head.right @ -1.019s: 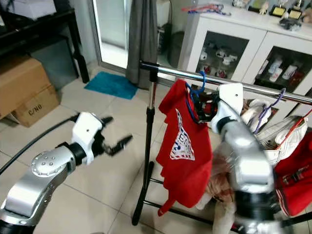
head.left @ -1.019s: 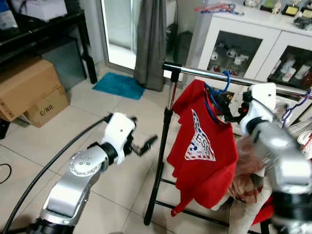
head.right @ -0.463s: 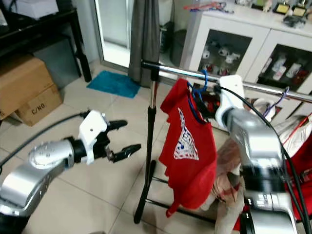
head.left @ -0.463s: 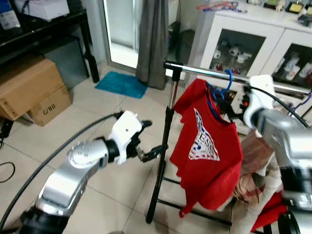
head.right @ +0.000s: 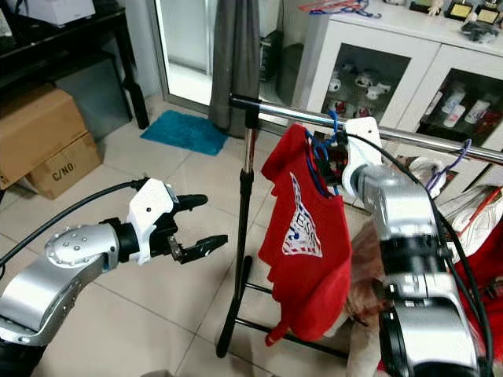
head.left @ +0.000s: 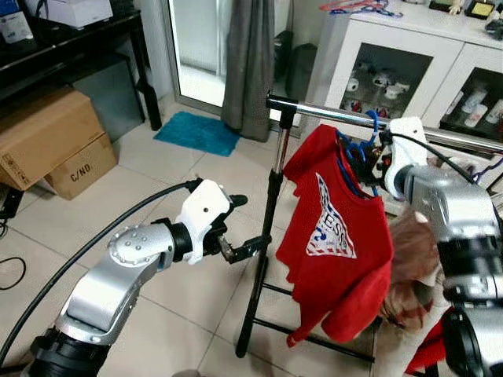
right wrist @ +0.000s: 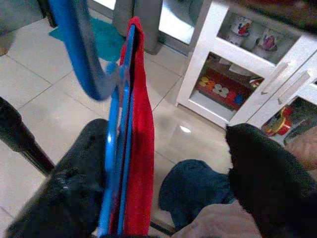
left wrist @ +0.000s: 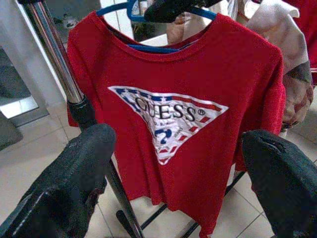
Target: Hang hanger
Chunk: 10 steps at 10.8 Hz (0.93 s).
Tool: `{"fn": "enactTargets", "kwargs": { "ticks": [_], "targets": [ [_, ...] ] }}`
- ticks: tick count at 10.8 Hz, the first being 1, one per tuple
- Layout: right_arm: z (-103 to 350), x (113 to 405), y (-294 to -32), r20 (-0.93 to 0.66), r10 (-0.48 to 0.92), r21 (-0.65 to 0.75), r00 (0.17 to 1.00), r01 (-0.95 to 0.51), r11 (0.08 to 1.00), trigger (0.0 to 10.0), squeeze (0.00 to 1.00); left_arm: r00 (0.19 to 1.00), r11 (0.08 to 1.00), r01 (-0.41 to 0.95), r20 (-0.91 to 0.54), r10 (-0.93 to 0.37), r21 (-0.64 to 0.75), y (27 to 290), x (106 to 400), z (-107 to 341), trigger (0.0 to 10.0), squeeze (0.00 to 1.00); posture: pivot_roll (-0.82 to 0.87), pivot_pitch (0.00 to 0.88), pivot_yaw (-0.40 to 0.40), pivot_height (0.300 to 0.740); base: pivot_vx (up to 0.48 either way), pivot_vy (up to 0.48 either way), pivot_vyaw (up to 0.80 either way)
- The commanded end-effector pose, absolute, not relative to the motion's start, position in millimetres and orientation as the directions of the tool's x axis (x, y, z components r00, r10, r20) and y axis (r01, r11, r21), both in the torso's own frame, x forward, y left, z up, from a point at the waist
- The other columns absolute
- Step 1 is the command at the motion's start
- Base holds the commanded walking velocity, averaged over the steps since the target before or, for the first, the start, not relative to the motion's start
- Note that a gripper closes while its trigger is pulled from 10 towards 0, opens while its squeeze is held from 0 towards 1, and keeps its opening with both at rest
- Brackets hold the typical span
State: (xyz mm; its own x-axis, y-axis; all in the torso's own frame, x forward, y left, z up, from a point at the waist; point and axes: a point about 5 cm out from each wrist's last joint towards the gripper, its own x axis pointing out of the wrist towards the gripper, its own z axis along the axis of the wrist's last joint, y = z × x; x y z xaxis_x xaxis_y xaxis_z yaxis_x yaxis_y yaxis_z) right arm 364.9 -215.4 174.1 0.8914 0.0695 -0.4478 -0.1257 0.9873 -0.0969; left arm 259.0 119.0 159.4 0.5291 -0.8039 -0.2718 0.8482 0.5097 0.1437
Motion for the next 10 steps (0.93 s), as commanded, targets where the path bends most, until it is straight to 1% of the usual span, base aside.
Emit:
{"fn": "enactTargets", "kwargs": {
  "ticks": [1,5,7,10],
  "targets": [
    [176,367,-218,-0.451,0.065,-0.098,0.890,-0.121,0.988,0.0,0.00,0.523,0.503,0.852,-0.281,-0.804,0.147,118,260,160,10.0,0.93,0.08,0.000,-0.073,0.740,0.000,0.000,0.00],
    [175,372,-219,-0.483,0.054,-0.086,0.874,-0.108,0.990,0.0,0.00,0.527,0.507,0.849,-0.293,-0.797,0.150,118,262,160,10.0,0.94,0.08,0.000,-0.070,0.740,0.000,0.000,0.00],
    [174,368,-219,-0.540,0.039,-0.060,0.841,-0.085,0.995,0.0,0.00,0.525,0.503,0.850,-0.303,-0.795,0.154,118,261,160,10.0,0.94,0.08,0.000,-0.070,0.740,0.000,0.000,0.00],
    [182,362,-215,-0.533,0.053,-0.030,0.845,-0.081,0.996,0.0,0.00,0.522,0.499,0.853,-0.306,-0.796,0.154,117,260,160,10.0,0.94,0.08,0.000,-0.071,0.740,0.000,0.000,0.00]
  ]
}}
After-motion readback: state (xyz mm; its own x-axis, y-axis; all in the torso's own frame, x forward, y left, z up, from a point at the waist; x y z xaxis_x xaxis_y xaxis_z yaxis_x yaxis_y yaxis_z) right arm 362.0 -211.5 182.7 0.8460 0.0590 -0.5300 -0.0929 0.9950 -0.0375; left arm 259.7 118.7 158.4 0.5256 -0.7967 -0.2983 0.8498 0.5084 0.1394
